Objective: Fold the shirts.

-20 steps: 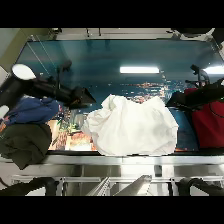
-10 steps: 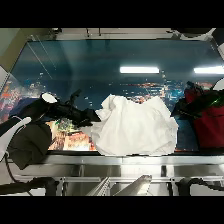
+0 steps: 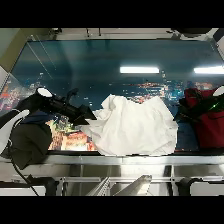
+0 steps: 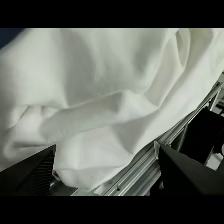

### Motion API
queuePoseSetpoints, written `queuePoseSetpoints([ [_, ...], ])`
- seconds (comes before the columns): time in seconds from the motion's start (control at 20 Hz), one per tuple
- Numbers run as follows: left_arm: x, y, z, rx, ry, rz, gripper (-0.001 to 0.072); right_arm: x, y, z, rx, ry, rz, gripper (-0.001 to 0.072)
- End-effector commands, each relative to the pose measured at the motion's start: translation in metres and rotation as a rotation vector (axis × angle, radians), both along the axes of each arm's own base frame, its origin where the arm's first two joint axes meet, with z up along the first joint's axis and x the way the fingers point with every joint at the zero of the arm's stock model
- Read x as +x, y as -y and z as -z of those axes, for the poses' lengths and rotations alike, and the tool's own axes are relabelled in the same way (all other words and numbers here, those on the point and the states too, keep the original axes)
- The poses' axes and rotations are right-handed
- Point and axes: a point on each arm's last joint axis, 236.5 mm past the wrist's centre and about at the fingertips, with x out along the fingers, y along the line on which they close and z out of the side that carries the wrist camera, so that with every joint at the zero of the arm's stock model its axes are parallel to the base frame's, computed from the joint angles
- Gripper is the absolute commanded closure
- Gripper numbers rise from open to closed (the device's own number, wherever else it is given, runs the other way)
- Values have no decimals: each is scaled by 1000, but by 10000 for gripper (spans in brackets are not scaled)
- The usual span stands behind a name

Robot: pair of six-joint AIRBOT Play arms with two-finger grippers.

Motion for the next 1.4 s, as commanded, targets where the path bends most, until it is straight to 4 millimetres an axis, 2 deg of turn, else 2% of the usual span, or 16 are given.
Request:
queuePoseSetpoints([
  [0.0,-5,-18,-1,23,-2,-17,12,6,-32,2,160,33,-45,346],
  [0.1,-6,-34,11,65,7,-74,12,11,-52,-3,236,59,-70,350],
  [0.15,-7,-38,17,75,7,-110,12,13,-58,-4,253,66,-75,415],
  [0.2,-9,-41,24,87,2,-132,12,14,-62,-5,265,71,-77,620],
  [0.25,-14,-41,30,91,-12,-139,12,15,-64,-6,270,73,-75,693],
  [0.45,-38,-16,46,70,-89,-77,11,20,-72,-14,315,85,-51,693],
  [0.6,-45,-1,58,93,-87,-25,13,16,-76,-18,342,70,-57,693],
  [0.65,-43,3,57,89,-83,-13,67,14,-77,-19,347,64,-62,693],
  [0.7,-39,6,53,84,-69,-1,367,14,-78,-21,356,62,-62,693],
  [0.75,-31,9,46,76,-41,9,713,14,-82,-25,378,60,-58,693],
  [0.9,6,15,8,44,86,26,707,20,-97,-51,485,92,-39,694],
  [0.95,19,17,-9,37,145,25,707,25,-105,-69,542,129,-45,694],
  [1.05,47,20,-57,22,305,14,708,40,-121,-127,696,244,-57,694],
  [1.2,74,20,-155,-3,588,-17,705,58,-136,-249,924,532,-90,693],
  [1.3,76,13,-218,-16,734,-48,689,56,-140,-329,1006,730,-127,694],
  [1.35,75,7,-243,-19,793,-67,689,50,-142,-361,1021,810,-159,694],
])
